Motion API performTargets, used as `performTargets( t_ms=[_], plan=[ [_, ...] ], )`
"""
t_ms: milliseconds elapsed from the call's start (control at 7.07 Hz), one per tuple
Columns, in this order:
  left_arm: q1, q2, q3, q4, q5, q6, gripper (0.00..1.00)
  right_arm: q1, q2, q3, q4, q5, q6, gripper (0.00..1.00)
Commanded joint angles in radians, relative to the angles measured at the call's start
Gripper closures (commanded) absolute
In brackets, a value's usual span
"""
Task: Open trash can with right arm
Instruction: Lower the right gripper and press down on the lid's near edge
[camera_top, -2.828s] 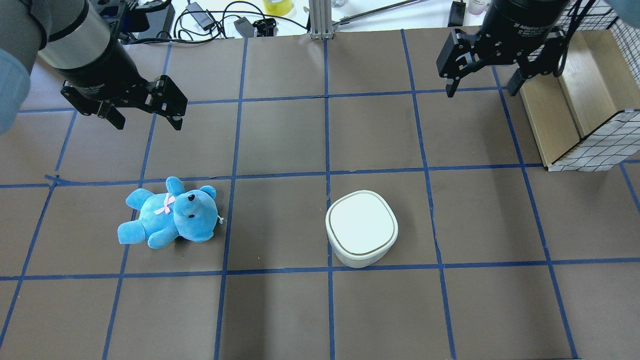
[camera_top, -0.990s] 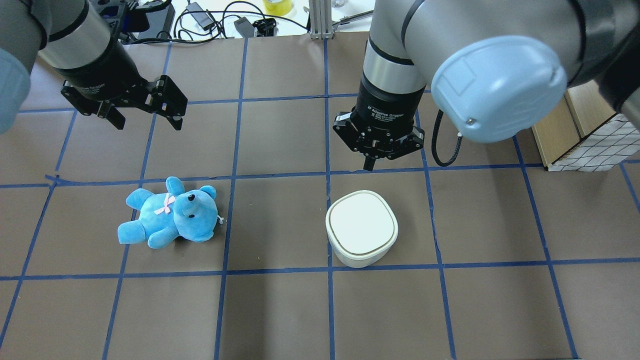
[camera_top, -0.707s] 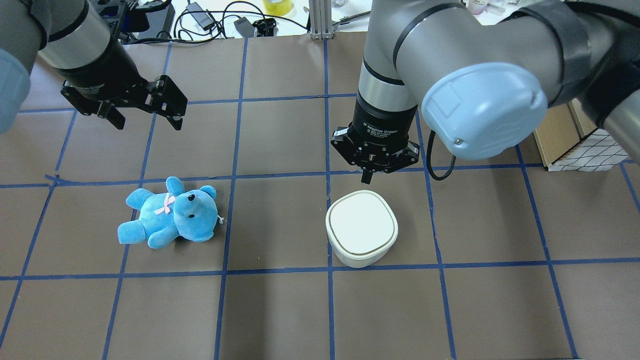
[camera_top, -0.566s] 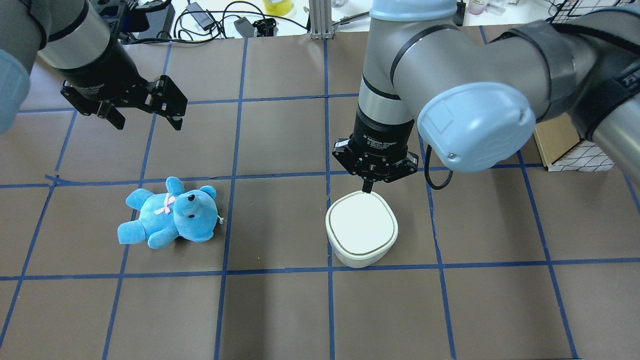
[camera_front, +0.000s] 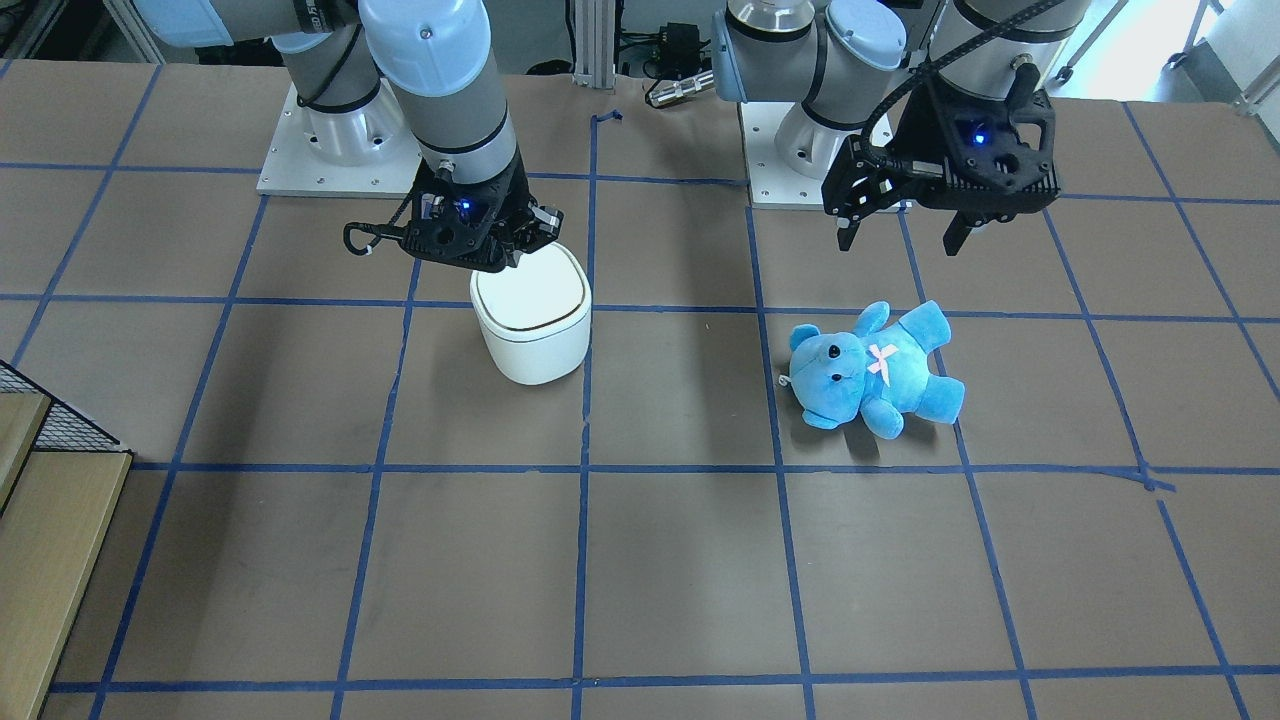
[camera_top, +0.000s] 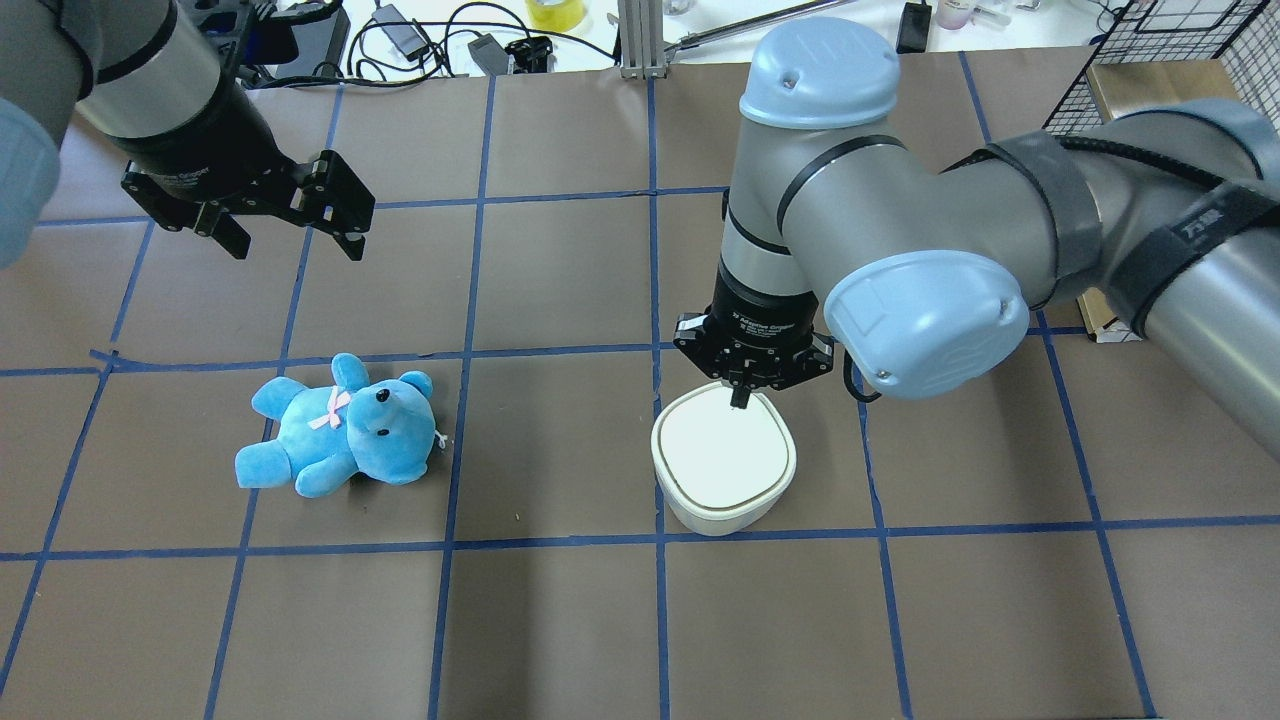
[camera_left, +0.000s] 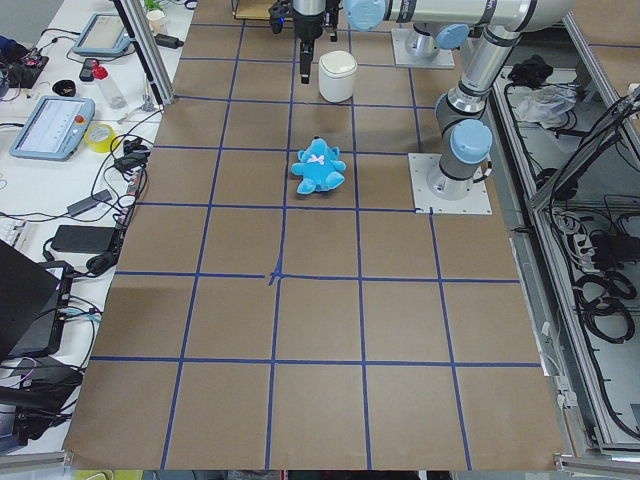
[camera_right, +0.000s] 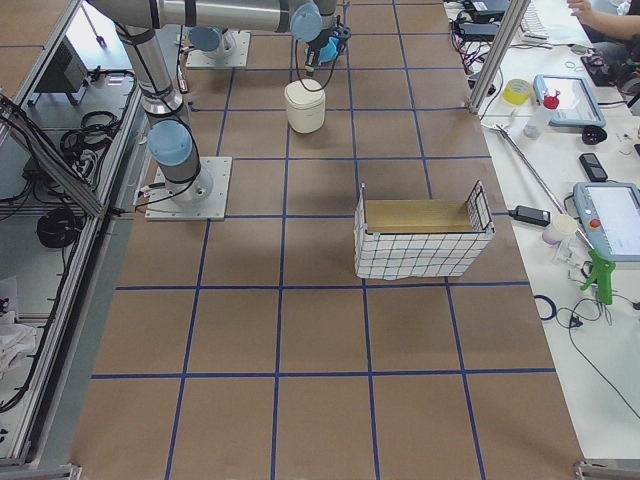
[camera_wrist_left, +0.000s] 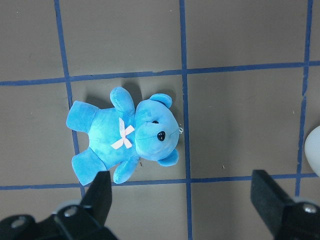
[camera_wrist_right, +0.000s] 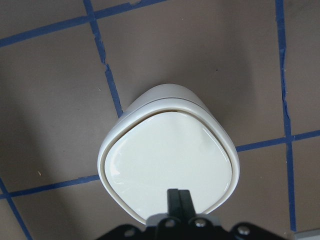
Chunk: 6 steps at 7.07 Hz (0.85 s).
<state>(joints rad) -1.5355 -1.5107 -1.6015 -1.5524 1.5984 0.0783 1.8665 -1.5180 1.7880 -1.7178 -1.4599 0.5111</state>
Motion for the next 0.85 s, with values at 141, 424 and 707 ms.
performTargets(
  t_ms=[141,424,707],
  plan=[
    [0.000,0.001,0.000,0.000,0.000,0.000,0.00,-0.004,0.004,0.088,-0.115,-0.007,0.009,1.00],
    [0.000,0.001,0.000,0.000,0.000,0.000,0.00,-0.004,0.009,0.090,-0.115,-0.007,0.010,1.00],
    [0.000,0.001,0.000,0.000,0.000,0.000,0.00,-0.007,0.010,0.123,-0.150,-0.003,0.007,1.00]
  ],
)
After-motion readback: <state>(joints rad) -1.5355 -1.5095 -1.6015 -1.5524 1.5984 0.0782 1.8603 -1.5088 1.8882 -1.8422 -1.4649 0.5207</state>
